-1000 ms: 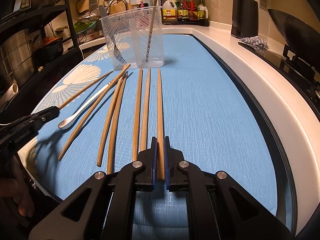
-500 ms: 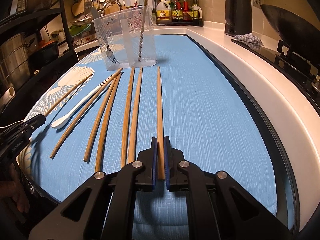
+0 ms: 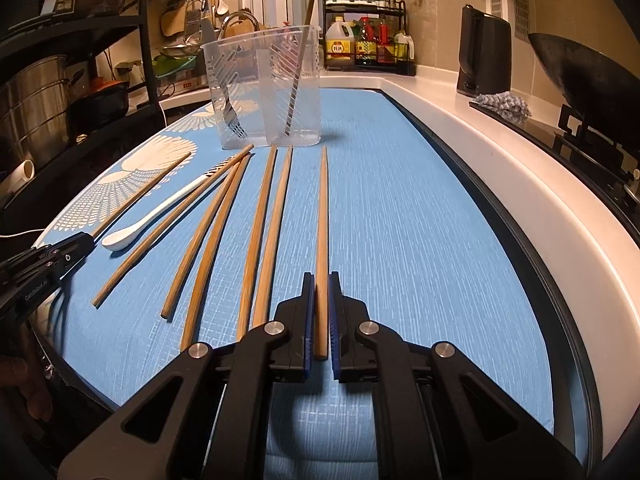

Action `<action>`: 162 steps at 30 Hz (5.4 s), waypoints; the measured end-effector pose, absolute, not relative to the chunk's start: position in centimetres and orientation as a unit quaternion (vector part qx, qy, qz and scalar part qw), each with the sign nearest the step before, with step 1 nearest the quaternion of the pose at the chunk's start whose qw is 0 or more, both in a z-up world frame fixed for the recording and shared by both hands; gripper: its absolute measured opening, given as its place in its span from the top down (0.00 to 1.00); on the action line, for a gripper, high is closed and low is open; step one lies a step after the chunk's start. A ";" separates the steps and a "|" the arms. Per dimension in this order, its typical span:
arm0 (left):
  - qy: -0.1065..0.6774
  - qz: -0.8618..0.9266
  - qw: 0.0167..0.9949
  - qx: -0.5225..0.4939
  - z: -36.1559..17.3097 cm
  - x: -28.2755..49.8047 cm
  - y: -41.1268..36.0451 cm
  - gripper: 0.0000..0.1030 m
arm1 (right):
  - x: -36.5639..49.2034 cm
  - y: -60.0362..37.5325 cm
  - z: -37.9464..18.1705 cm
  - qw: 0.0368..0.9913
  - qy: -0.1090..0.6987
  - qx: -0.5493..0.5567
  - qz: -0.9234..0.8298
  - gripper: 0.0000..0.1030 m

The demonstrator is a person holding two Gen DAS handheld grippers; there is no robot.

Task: Organize utensils
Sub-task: 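Grasp a wooden chopstick with left gripper while right gripper grasps another chopstick, then lift both chopsticks upright and carry them toward the clear container, then lower the chopsticks into the container and open both grippers, then move left gripper toward the white spoon while right gripper moves to the chopsticks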

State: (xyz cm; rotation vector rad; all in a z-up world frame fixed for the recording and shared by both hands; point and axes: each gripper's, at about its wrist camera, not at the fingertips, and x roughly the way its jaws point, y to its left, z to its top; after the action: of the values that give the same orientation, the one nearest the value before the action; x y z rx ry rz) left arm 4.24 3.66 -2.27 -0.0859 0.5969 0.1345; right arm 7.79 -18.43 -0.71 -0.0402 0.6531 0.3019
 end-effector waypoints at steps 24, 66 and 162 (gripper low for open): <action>0.270 0.072 0.959 -0.040 -2.6 3.4 3.5 0.93 | 7.9 -17.7 -1.0 0.946 0.288 -0.032 0.144 0.92; 0.208 0.061 0.975 -0.049 9.4 4.2 4.4 0.94 | 6.5 -18.8 11.5 0.961 0.226 0.003 0.160 0.94; 0.206 -0.002 0.978 -0.036 18.7 15.2 4.1 0.39 | 15.5 -16.1 21.0 0.967 0.200 0.028 0.156 0.66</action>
State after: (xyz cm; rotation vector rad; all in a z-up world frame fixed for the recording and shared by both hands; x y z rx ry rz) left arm 15.24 4.10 18.65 -0.0727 0.4157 -0.0032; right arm 15.54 -16.15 21.03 0.0567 0.4040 0.3155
